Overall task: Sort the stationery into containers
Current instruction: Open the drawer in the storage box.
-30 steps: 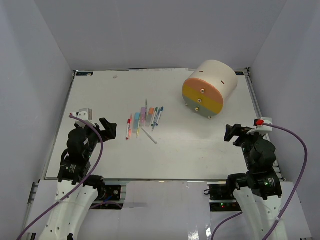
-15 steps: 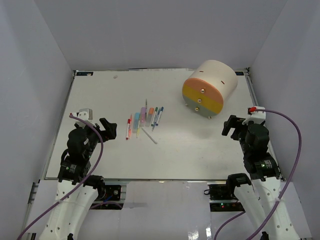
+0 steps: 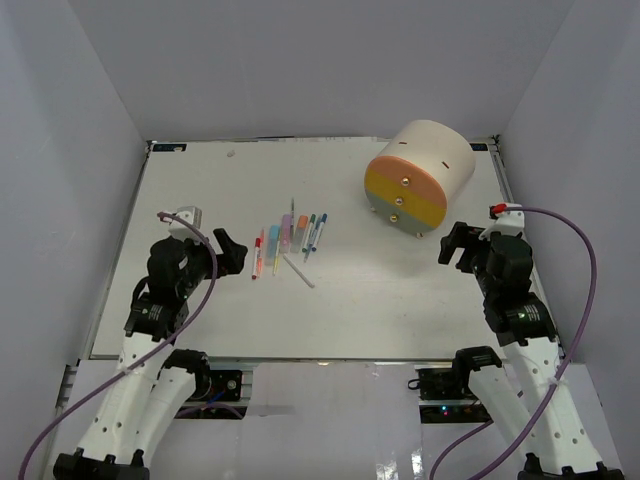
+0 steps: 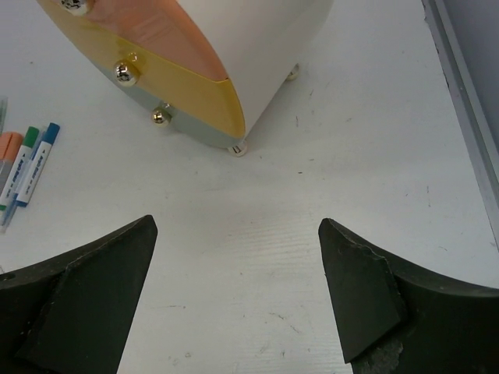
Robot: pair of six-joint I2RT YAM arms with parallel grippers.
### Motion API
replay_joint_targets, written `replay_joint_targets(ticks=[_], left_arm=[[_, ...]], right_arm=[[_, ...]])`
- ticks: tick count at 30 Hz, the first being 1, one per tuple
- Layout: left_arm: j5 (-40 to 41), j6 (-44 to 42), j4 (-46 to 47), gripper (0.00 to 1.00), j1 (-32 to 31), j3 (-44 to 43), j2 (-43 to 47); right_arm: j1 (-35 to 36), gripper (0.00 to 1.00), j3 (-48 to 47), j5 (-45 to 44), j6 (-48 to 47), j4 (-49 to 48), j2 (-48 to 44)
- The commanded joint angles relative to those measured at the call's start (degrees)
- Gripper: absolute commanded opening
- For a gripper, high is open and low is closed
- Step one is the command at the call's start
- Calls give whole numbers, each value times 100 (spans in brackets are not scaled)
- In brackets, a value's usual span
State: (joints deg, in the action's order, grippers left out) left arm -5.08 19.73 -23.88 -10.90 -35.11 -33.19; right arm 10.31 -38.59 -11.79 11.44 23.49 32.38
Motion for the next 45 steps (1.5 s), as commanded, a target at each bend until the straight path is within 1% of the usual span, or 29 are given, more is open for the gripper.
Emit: replay_joint_targets(ticks=[1, 6, 7, 8, 9, 10, 11, 12, 13, 14, 15, 17, 18, 21, 23, 26, 28, 30, 32, 35, 38, 42, 45], left_arm=[[-519, 49, 234, 98, -35, -329, -520], [-959, 224, 594, 98, -193, -680, -1197], [-933, 259, 760, 98, -429, -733, -1329], [-820, 286, 831, 98, -622, -786, -1626], [-384, 295, 980, 98, -1120, -934, -1803], [-127, 278, 1043, 98, -1395, -1032, -1988], [128, 260, 1104, 98, -1702, -1146, -2416], [330, 260, 1218, 98, -2175, -1269, -2638], [628, 329, 1315, 98, -2337, -1505, -2849], [666, 365, 1437, 98, -2477, -1594, -3242], [710, 391, 1578, 98, -2601, -1673, -3420], [990, 409, 2052, 98, -2952, -1832, -3772], [1079, 409, 2341, 98, -3127, -1876, -4122], [1377, 199, 3010, 98, -3383, -1999, -4633], [1448, -116, 3886, 98, -3673, -2087, -5178], [1353, -608, 4452, 98, -3841, -2306, -5917], [1308, -777, 4909, 97, -3938, -2430, -6390], [1220, -882, 5364, 93, -3982, -2579, -6682], [1150, -927, 5595, 90, -3973, -2832, -7147], [1176, -962, 5640, 89, -3982, -3202, -7726], [1159, -1006, 5955, 87, -3973, -3546, -8175], [1237, -971, 6193, 79, -3982, -3862, -8624], [1334, -909, 6342, 78, -3982, -4082, -8923]], right_arm=[[33, 91, -211, 142, 121, -450, 5], [33, 92, -561, 502, 183, -459, 242], [24, 91, -632, 563, 209, -459, 303], [33, 91, -711, 677, 244, -468, 417], [24, 91, -885, 730, 262, -476, 470], [24, 91, -983, 774, 279, -476, 540], [24, 91, -1080, 871, 280, -476, 680], [24, 91, -1289, 906, 323, -468, 751], [24, 90, -1387, 959, 341, -442, 822], [24, 90, -1458, 1064, 359, -450, 936], [24, 90, -1528, 1117, 367, -459, 980], [24, 90, -1678, 1118, 385, -494, 1086], [24, 90, -1713, 1266, 394, -520, 1104], [24, 90, -1784, 1398, 411, -661, 1174], [24, 90, -1740, 1556, 464, -809, 1165], [24, 90, -1635, 1750, 517, -916, 1104], [15, 91, -1591, 1803, 517, -960, 1034], [24, 91, -1494, 1891, 534, -1047, 946], [24, 91, -1328, 1961, 604, -1144, 805], [24, 91, -1204, 2032, 631, -1302, 673], [24, 91, -1142, 2023, 587, -1303, 647], [24, 91, -1125, 2014, 508, -1267, 682], [15, 91, -1063, 1979, 456, -1311, 664]])
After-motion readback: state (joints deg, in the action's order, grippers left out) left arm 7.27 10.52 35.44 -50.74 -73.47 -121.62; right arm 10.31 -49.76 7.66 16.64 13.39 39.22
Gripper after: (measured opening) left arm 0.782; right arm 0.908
